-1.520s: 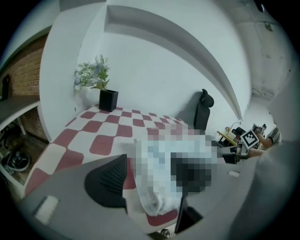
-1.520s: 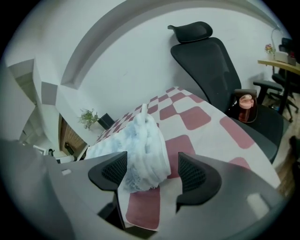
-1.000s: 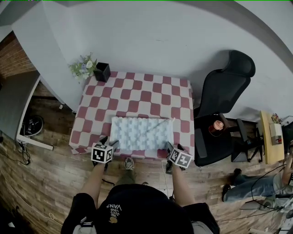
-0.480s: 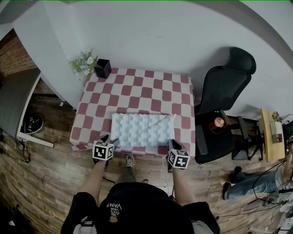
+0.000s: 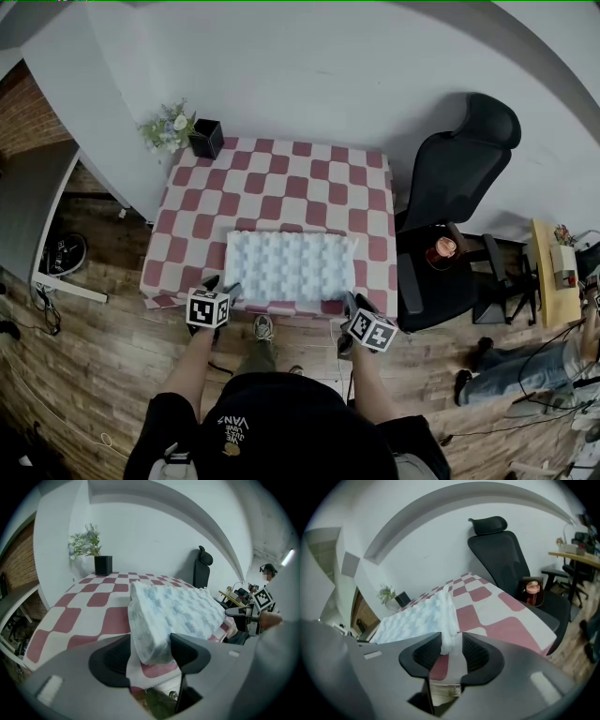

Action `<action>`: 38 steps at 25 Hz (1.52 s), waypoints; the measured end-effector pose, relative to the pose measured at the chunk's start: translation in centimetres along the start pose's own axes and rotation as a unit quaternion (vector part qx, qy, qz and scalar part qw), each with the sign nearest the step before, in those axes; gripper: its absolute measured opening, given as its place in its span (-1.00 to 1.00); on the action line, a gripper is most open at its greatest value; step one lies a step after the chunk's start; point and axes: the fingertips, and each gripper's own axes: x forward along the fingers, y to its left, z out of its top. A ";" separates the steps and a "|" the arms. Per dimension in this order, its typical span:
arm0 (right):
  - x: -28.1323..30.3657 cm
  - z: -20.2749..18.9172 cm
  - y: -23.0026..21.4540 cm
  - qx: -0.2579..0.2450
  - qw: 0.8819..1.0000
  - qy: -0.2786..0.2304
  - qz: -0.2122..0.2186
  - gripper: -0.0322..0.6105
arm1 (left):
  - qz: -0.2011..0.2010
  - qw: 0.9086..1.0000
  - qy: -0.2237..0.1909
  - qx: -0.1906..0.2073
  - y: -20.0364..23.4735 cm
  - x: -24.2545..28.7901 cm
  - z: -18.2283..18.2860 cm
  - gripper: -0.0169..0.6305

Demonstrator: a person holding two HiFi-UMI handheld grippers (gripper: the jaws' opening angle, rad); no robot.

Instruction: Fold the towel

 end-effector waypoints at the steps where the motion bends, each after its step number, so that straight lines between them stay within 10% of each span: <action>1: -0.2 0.2 -0.1 0.028 1.000 -0.012 0.008 -0.46 | -0.001 1.000 -0.002 -0.002 0.0 -0.1 0.0 -0.12; 8: 0.6 0.1 0.9 0.179 0.981 -0.018 0.074 -0.09 | -0.010 1.000 -0.015 -0.020 0.1 -0.5 0.1 -0.12; 17: 3.2 0.6 1.6 0.172 0.984 0.005 0.056 -0.10 | -0.020 0.999 -0.015 -0.033 0.2 -0.3 -0.1 -0.12; 25: 3.3 0.9 1.7 0.169 0.984 -0.001 0.047 -0.62 | -0.032 0.998 -0.017 -0.046 0.2 -0.2 -0.2 -0.12; 33: 1.8 4.0 5.3 0.009 0.999 -0.031 0.033 -0.73 | -0.031 0.998 -0.025 -0.051 0.2 -0.4 -0.3 -0.12; 38: 0.9 6.1 10.6 -0.130 0.988 -0.053 0.064 -0.74 | -0.028 0.997 -0.037 -0.054 0.4 -1.1 -0.2 -0.12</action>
